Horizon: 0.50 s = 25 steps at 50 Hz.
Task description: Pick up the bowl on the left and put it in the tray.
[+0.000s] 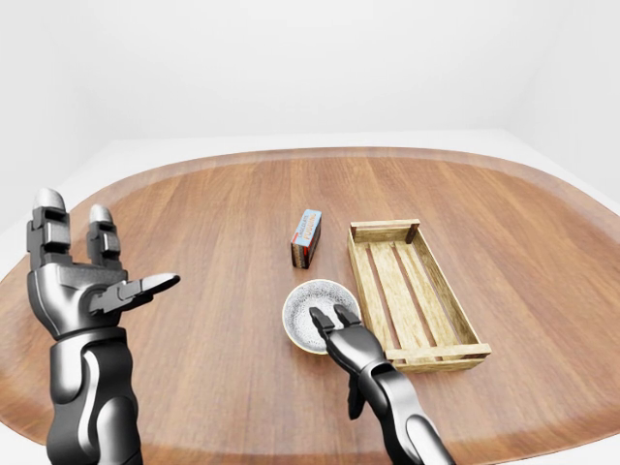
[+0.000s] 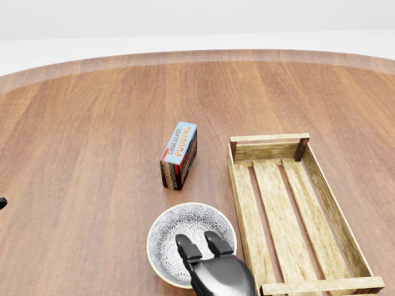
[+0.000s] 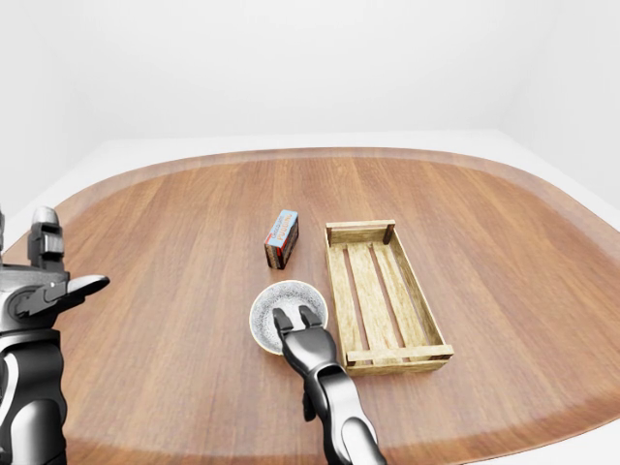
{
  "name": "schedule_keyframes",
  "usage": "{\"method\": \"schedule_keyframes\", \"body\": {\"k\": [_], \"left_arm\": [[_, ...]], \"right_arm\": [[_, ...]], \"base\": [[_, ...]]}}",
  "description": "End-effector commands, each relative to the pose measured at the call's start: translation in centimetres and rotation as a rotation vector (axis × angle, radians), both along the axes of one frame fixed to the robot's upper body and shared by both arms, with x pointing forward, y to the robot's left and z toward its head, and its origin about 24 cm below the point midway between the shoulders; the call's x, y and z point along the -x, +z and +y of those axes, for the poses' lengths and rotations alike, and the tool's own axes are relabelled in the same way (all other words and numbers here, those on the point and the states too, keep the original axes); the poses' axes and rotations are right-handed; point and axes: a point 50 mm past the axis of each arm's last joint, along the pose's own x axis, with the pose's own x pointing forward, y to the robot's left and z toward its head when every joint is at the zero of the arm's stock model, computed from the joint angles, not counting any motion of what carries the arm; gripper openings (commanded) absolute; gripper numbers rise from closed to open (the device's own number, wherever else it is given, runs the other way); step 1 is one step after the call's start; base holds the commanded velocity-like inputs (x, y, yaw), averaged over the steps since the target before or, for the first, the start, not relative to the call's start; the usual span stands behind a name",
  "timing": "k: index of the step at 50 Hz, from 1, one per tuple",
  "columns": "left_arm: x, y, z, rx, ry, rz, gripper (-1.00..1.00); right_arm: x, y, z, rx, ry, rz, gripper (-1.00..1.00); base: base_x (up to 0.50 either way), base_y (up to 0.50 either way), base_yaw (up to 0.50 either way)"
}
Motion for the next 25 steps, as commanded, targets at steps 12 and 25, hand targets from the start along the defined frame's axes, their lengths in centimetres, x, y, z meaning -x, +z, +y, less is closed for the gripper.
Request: {"method": "schedule_keyframes", "body": {"k": [12,25], "left_arm": [[0.0,-0.2,0.2,0.003,0.001,0.010,1.00],[-0.1,-0.5,0.3,0.008,0.000,0.020,1.00]], "right_arm": [[-0.9,0.2,0.1,0.046,0.002,0.005,1.00],[-1.5,0.4,0.3,0.067,0.006,0.003,1.00]], "base": [[0.00,0.00,0.00],[0.00,0.00,0.00]]}}
